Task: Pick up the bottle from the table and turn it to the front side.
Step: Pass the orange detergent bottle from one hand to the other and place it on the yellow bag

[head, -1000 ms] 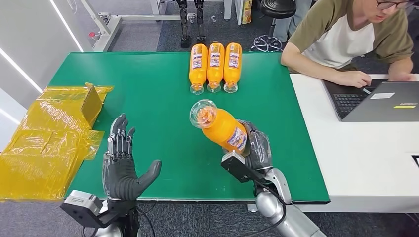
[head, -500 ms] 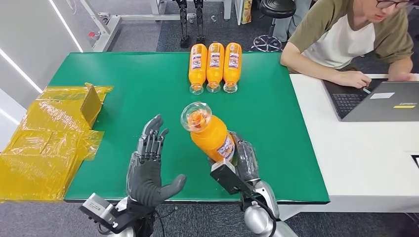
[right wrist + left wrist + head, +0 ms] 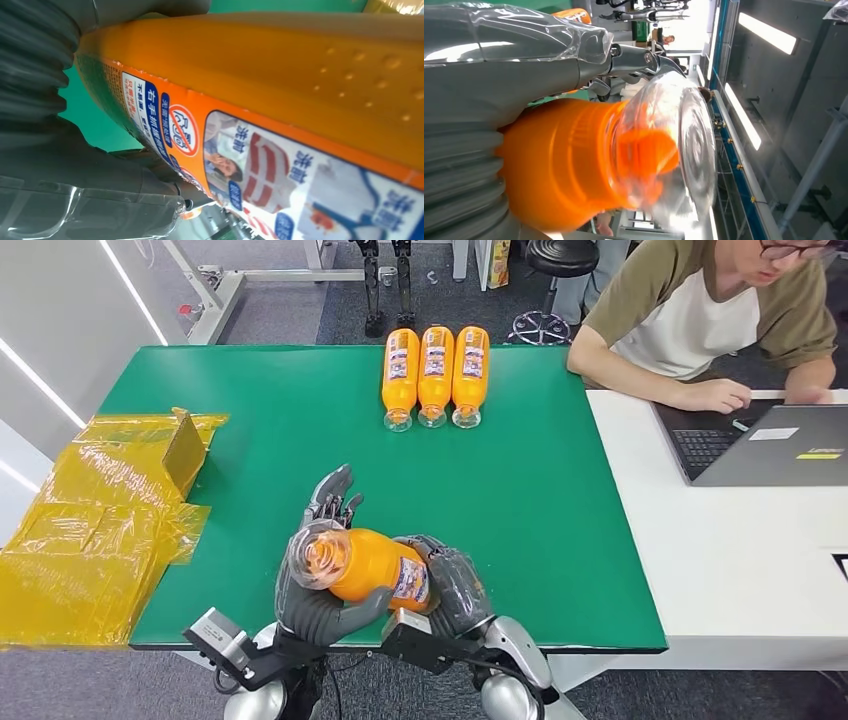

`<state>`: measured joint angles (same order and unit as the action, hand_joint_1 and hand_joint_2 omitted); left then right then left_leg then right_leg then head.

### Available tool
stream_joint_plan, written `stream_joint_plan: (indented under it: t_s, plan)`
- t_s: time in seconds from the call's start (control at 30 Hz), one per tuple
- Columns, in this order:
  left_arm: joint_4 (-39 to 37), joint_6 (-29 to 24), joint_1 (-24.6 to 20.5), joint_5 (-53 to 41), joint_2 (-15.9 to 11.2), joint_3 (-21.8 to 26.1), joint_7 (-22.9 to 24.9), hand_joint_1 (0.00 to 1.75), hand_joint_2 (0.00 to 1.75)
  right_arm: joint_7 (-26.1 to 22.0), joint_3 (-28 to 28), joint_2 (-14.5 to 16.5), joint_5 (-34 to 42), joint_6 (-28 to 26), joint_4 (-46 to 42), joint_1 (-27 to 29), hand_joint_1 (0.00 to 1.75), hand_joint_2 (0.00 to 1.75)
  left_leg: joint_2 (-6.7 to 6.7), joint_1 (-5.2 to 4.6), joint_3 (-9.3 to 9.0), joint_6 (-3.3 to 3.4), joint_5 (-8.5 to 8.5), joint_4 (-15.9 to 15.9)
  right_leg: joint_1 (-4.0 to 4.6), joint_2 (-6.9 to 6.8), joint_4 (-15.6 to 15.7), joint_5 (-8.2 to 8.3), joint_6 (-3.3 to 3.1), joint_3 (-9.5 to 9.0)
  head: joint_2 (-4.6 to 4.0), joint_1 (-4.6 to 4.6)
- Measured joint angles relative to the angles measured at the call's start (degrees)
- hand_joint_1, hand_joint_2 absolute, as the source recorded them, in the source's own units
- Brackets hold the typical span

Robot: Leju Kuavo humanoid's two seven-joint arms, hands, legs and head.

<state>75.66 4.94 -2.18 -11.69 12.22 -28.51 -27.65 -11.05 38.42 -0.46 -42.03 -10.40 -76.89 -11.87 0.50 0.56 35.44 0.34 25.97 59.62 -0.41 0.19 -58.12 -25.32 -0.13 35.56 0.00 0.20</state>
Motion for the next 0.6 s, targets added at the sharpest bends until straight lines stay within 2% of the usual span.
stream_joint_plan:
  t_s: [0.23, 0.3, 0.37, 0.43, 0.5, 0.53, 0.57, 0.6]
  plan:
    - [-0.4, -0.2, 0.0, 0.3, 0.0, 0.5, -0.1, 0.00, 1.75, 0.0, 0.1, -0.3, -0.5, 1.8, -0.7, 0.2, 1.75, 1.75, 0.00, 0.00, 0.01, 0.00, 0.00, 0.0, 0.00, 0.00, 0.0, 0.00, 0.00, 0.00, 0.00, 0.00]
    - [-0.4, -0.5, 0.1, 0.4, 0.0, 0.8, -0.1, 0.69, 1.75, 0.0, 0.1, -0.4, -0.5, 2.1, -0.8, 0.2, 1.75, 1.75, 0.00, 0.00, 0.01, 0.00, 0.00, 0.0, 0.00, 0.00, 0.0, 0.00, 0.00, 0.00, 0.00, 0.00]
    - [-0.4, -0.9, 0.1, 0.4, 0.0, 1.3, -0.1, 1.55, 1.75, 0.1, 0.1, -0.4, -0.6, 2.5, -0.7, 0.1, 1.75, 1.75, 0.00, 0.00, 0.01, 0.00, 0.00, 0.0, 0.00, 0.00, 0.0, 0.00, 0.00, 0.00, 0.00, 0.00]
    - [-0.4, -1.2, 0.3, 0.5, 0.0, 1.7, -0.1, 1.75, 1.75, 0.4, 0.1, -0.4, -0.8, 3.0, -0.7, 0.0, 1.75, 1.75, 0.00, 0.00, 0.01, 0.00, 0.00, 0.0, 0.00, 0.00, 0.0, 0.00, 0.00, 0.00, 0.00, 0.00]
    - [-0.4, -1.4, 0.5, 0.5, 0.0, 2.0, -0.1, 1.75, 1.75, 0.7, 0.1, -0.4, -1.2, 3.5, -0.4, -0.1, 1.72, 1.75, 0.00, 0.00, 0.01, 0.00, 0.00, 0.0, 0.00, 0.00, 0.0, 0.00, 0.00, 0.00, 0.00, 0.00]
    - [-0.4, -1.4, 0.6, 0.5, 0.0, 2.2, -0.1, 1.75, 1.75, 0.8, 0.1, -0.4, -1.4, 3.7, -0.3, -0.2, 1.64, 1.75, 0.00, 0.00, 0.01, 0.00, 0.00, 0.0, 0.00, 0.00, 0.0, 0.00, 0.00, 0.00, 0.00, 0.00]
    - [-0.4, -1.4, 0.8, 0.6, 0.0, 2.5, -0.1, 1.75, 1.75, 1.0, 0.1, -0.5, -1.6, 3.9, -0.1, -0.2, 1.39, 1.75, 0.00, 0.00, 0.01, 0.00, 0.00, 0.0, 0.00, 0.00, 0.0, 0.00, 0.00, 0.00, 0.00, 0.00]
    - [-0.4, -1.5, 0.9, 0.6, 0.0, 2.7, -0.1, 1.75, 1.75, 1.0, 0.1, -0.5, -1.9, 4.1, 0.1, -0.2, 1.05, 1.75, 0.00, 0.00, 0.01, 0.00, 0.00, 0.0, 0.00, 0.00, 0.0, 0.00, 0.00, 0.00, 0.00, 0.00]
